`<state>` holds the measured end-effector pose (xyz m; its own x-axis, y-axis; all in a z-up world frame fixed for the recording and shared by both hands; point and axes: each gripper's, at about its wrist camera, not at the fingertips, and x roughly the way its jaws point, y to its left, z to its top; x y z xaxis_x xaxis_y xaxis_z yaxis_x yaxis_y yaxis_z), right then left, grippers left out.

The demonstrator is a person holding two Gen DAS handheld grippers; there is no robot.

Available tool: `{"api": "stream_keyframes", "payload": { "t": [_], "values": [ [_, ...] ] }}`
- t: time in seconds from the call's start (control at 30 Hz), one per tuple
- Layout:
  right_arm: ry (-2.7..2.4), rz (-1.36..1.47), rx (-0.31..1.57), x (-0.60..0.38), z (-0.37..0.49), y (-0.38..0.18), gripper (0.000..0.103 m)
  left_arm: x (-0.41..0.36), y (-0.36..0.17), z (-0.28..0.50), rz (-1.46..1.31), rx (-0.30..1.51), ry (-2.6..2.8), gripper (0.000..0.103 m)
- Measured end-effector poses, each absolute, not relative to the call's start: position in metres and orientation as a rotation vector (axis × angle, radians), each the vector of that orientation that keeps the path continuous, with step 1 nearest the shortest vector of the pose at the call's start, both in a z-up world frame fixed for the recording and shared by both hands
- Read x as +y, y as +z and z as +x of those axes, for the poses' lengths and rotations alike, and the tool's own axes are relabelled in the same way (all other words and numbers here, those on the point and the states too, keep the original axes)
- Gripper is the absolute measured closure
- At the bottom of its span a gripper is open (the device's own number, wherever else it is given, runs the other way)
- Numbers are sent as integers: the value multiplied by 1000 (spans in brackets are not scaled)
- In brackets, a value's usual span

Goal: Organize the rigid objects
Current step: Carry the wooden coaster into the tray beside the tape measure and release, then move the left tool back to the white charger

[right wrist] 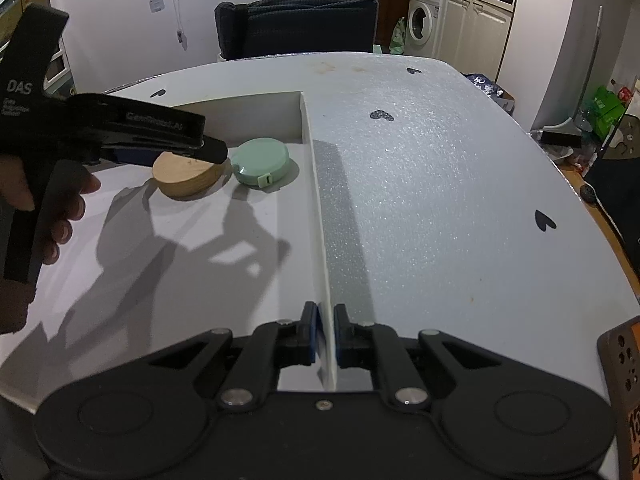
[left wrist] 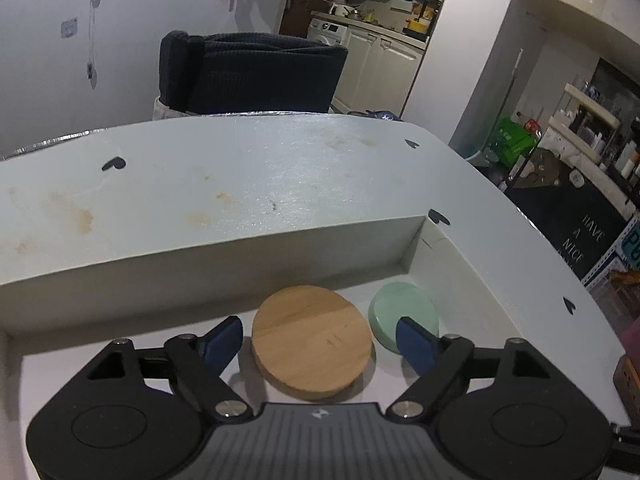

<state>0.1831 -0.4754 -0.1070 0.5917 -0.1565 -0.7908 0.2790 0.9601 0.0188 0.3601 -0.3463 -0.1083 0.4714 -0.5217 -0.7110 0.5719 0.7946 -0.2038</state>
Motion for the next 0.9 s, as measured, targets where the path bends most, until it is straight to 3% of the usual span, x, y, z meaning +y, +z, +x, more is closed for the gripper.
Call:
{"api": "stream_keyframes", "payload": {
  "t": [0.33,0.9],
  "values": [
    [-256,160,900,-477,182,-108,94,-334,-95,325,153,823,-674,3],
    [-259,166,895,-477,180,-108,94,-292,-55,269,131,731,-712,0]
  ]
}}
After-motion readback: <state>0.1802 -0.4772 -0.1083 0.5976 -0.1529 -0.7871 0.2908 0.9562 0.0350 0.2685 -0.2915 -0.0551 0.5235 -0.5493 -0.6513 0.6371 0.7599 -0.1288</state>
